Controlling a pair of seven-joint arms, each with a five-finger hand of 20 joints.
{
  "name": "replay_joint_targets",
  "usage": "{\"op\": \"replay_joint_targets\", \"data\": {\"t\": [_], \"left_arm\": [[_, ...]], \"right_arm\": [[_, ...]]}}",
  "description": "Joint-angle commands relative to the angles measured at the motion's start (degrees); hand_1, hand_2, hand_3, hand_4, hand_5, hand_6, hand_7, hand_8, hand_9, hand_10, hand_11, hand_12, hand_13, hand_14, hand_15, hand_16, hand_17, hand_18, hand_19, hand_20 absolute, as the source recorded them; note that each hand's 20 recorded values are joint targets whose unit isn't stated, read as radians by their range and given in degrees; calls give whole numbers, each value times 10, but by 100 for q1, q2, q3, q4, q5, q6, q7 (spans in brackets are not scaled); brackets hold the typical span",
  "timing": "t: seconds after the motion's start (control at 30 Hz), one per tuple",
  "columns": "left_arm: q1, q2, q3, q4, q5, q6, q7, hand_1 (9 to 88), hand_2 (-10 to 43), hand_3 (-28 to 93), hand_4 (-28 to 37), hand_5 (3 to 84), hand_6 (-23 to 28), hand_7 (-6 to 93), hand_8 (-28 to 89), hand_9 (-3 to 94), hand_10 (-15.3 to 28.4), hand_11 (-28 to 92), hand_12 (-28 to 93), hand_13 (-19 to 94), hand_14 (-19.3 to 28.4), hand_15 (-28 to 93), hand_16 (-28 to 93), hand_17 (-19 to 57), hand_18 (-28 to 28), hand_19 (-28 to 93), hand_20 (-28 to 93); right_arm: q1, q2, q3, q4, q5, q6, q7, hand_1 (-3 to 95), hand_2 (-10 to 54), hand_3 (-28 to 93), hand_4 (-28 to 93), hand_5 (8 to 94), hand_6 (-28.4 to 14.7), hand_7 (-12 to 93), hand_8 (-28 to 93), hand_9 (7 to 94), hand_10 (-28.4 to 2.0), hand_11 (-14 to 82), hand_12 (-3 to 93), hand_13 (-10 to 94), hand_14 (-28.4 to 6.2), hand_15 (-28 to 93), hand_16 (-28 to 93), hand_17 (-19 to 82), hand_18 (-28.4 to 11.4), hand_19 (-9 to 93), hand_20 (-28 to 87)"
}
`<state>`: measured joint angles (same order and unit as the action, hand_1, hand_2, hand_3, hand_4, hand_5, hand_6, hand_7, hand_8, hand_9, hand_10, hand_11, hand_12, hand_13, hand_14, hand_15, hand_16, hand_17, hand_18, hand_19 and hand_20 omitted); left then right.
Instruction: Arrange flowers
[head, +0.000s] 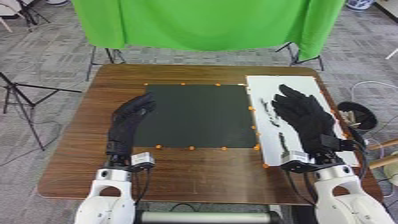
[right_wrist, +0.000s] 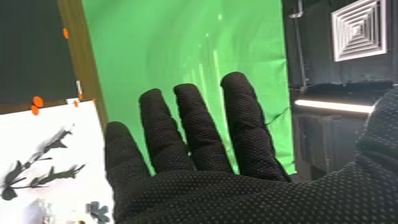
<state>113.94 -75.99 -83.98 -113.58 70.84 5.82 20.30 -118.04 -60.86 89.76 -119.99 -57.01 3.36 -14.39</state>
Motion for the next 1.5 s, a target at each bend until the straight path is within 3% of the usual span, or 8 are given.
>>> {"op": "replay_joint_targets", "data": {"t": [0.03, 0.17, 0.27, 0.37, 0.47, 0.57, 0.77, 1.5], "left_arm": [[-128, 20, -16, 71, -14, -46, 11, 322, -68, 668, -150, 475, 25, 198, -78, 465, 134, 247, 139, 371, 166, 199, 3, 58, 127, 157, 150], [-42, 82, -24, -31, -31, 30, 16, 323, -67, 666, -151, 475, 26, 200, -78, 466, 134, 248, 139, 373, 166, 201, 3, 58, 127, 158, 150], [-80, 176, -79, -62, -43, 20, -2, 324, -67, 667, -151, 475, 25, 201, -79, 467, 134, 249, 140, 373, 165, 201, 3, 58, 127, 158, 150], [-83, 273, -132, -111, -133, 130, 24, 323, -65, 666, -152, 475, 25, 200, -80, 467, 134, 249, 140, 373, 165, 201, 2, 58, 127, 157, 150], [-58, 281, -180, -139, -232, 169, 18, 305, -57, 654, -168, 477, 26, 201, -80, 468, 134, 250, 140, 374, 165, 202, 3, 58, 127, 158, 150], [-13, 320, -207, -140, -193, 141, -32, 294, -54, 650, -190, 477, 26, 202, -80, 468, 134, 251, 140, 374, 166, 202, 2, 58, 128, 160, 150], [85, 267, -215, -130, -149, 90, -96, 307, -60, 661, -192, 477, 26, 201, -79, 468, 135, 251, 140, 375, 166, 204, 2, 59, 126, 159, 150], [322, 182, -186, -88, -149, 74, -232, 318, -63, 660, -170, 477, 27, 202, -80, 469, 135, 253, 139, 375, 167, 207, 1, 57, 127, 158, 150]], "right_arm": [[-1, 3, -56, 44, -71, 73, 64, 80, -55, 752, -177, 415, -3, 142, -88, 421, -144, 49, 145, 303, -171, 82, 175, 138, -196, 50, 209], [-167, 155, -205, -359, -1319, 1350, 786, 101, -76, 738, -176, 414, -7, 142, -87, 425, -151, 52, 153, 317, -171, 91, 183, 165, -192, 115, 254], [-250, 267, -215, -619, -3113, 1817, 1783, 124, -94, 709, -184, 410, -17, 153, -86, 441, -155, 58, 181, 360, -172, 109, 208, 188, -197, 244, 341], [-240, 487, -333, -787, -4102, 2036, 2603, 116, -95, 660, -234, 419, -33, 154, -81, 466, -171, 66, 222, 435, -174, 134, 246, 198, -210, 394, 409], [-337, 666, -224, -1016, -4785, 1510, 3316, 158, -95, 540, -279, 430, -53, 133, -69, 487, -197, 79, 241, 501, -183, 162, 294, 232, -225, 495, 448], [-360, 885, -324, -1116, -5471, 1291, 3877, 221, -95, 389, -282, 448, -71, 110, -59, 520, -213, 87, 242, 536, -187, 221, 293, 259, -229, 549, 465], [-275, 1151, -647, -1003, -6789, 1053, 4911, 196, -95, 601, -274, 534, -89, 110, -56, 654, -204, 141, 232, 666, -155, 377, 272, 335, -223, 697, 514], [154, 1212, -1546, -89, -8447, 1209, 6121, 296, -95, 601, -261, 628, -58, 164, -68, 779, -165, 202, 227, 795, -92, 474, 278, 450, -197, 844, 510]]}}
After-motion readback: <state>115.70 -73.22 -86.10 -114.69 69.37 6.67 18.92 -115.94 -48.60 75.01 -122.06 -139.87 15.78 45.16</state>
